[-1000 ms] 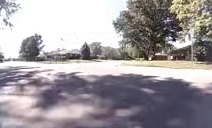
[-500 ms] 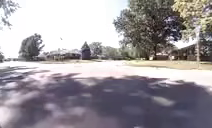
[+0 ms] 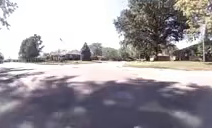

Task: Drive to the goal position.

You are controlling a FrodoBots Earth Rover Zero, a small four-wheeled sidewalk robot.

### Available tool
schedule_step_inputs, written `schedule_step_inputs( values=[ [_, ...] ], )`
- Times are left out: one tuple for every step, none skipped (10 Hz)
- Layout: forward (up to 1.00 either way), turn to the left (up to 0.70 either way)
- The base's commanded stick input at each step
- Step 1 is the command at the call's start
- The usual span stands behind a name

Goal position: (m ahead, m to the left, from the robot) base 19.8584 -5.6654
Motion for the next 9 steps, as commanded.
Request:
schedule_step_inputs(
  values=[
    [1.0, 0.0],
    [1.0, 0.0],
    [1.0, 0.0],
    [1.0, 0.0],
    [1.0, 0.0],
    [1.0, 0.0],
    [1.0, 0.0],
    [1.0, 0.0],
    [1.0, 0.0]
  ],
)
